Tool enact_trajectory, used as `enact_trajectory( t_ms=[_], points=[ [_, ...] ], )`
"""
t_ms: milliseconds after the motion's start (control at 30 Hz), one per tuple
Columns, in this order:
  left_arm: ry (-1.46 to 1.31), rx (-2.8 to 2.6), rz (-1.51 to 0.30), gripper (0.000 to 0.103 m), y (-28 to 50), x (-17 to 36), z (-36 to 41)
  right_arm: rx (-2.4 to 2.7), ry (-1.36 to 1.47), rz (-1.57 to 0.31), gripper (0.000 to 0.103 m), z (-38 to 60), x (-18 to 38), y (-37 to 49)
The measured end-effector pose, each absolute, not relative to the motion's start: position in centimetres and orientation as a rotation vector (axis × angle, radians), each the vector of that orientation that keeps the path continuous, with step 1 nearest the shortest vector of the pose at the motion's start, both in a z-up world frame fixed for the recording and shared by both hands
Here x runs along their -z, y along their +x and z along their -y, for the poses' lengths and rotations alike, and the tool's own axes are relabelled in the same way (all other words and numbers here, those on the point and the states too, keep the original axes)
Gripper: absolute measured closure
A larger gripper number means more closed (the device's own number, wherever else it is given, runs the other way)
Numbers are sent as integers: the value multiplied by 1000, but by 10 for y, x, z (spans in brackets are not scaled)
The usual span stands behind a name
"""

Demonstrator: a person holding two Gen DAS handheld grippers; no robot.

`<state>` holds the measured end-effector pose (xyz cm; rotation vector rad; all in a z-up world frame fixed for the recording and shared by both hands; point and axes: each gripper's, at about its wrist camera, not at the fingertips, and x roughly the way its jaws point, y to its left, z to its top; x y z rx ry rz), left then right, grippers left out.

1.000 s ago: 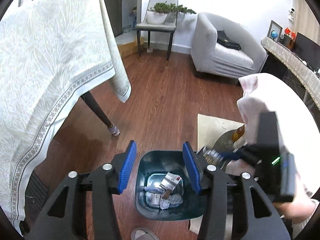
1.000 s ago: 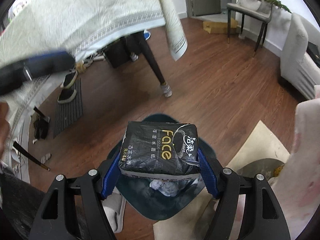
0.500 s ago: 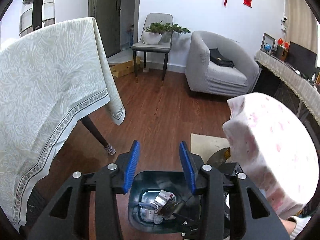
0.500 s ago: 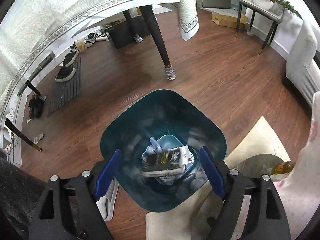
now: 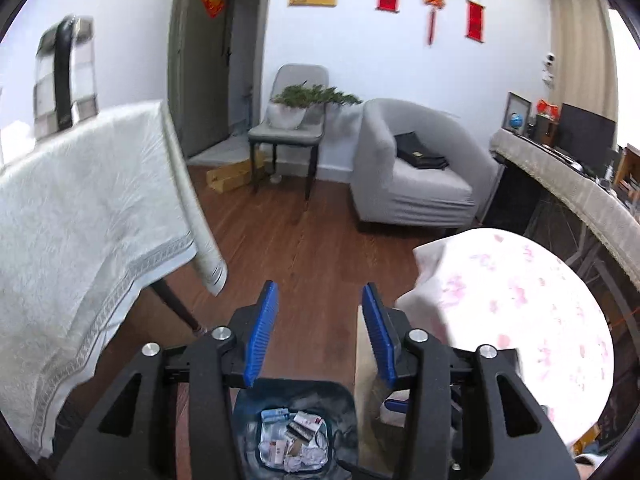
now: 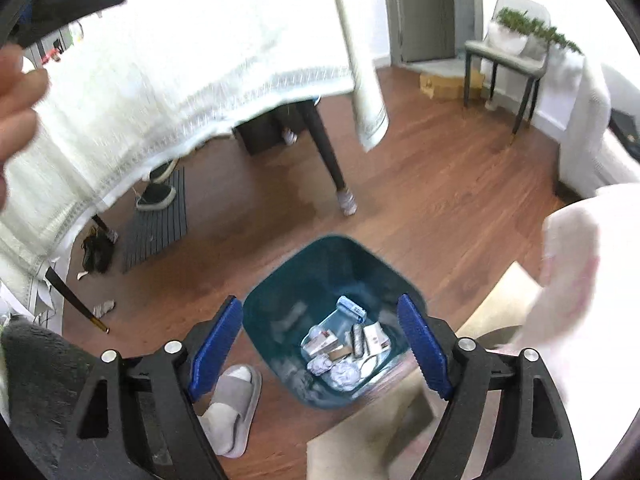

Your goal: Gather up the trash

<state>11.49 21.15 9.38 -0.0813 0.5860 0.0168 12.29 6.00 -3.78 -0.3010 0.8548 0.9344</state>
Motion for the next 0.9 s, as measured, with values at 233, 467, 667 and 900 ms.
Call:
enact_trajectory(
  t_ms=[233, 467, 667, 900],
  points=[
    [20, 39, -509, 30, 100, -127, -148, -837, -222, -743, 33, 8, -12, 116],
    [17, 33, -495, 14, 64, -124, -116, -687, -142, -678, 40, 89, -37, 108],
    [-88, 33, -559, 8, 28, -110, -121, -524, -60, -625, 41, 168, -46, 74],
    [6, -99, -533, 4, -1, -105, -115, -333, 24, -611, 25, 261, -43, 36]
  ],
)
